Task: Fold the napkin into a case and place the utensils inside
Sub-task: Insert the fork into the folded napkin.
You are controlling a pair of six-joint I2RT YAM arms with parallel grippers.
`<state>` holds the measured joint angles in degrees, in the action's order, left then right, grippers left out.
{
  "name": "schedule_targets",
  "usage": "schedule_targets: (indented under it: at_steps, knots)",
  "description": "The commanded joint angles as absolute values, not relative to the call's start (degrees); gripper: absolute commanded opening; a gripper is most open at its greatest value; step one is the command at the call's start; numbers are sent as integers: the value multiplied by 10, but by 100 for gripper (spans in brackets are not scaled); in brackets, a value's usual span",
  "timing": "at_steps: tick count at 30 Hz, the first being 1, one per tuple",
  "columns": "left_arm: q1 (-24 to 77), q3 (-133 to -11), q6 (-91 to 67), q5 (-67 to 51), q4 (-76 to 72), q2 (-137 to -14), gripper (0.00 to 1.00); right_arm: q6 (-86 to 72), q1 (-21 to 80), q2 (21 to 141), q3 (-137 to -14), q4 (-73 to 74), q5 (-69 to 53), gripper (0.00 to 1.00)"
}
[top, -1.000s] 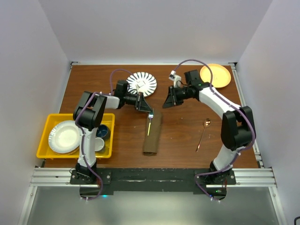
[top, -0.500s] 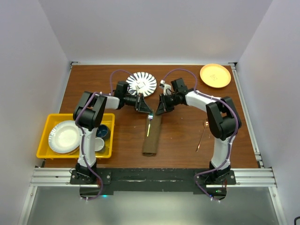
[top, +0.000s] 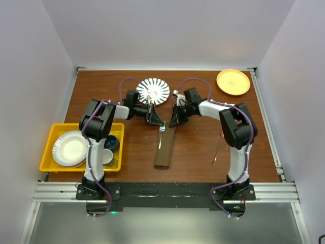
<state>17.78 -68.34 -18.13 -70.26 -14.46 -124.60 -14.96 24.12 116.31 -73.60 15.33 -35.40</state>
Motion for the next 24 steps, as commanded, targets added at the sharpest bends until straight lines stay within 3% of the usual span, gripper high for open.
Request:
schedule_targets:
  at_steps: [1, 10, 12, 16, 24]
  knots:
    - [182, -672, -148, -703, -142, -1220, 0, -149, 244, 1163, -734, 142, -326, 4]
    - [183, -655, -148, -699, -146, -1208, 0, -148, 243, 1167, -738, 146, -324, 2]
    - [183, -655, -148, -694, -146, -1205, 8, -148, 243, 1167, -744, 149, -328, 3]
    - [182, -661, -150, -688, -145, -1198, 32, -147, 243, 1160, -756, 149, -337, 4]
    - [180, -690, -103, -644, -91, -1165, 49, -140, 243, 1140, -780, 163, -350, 6]
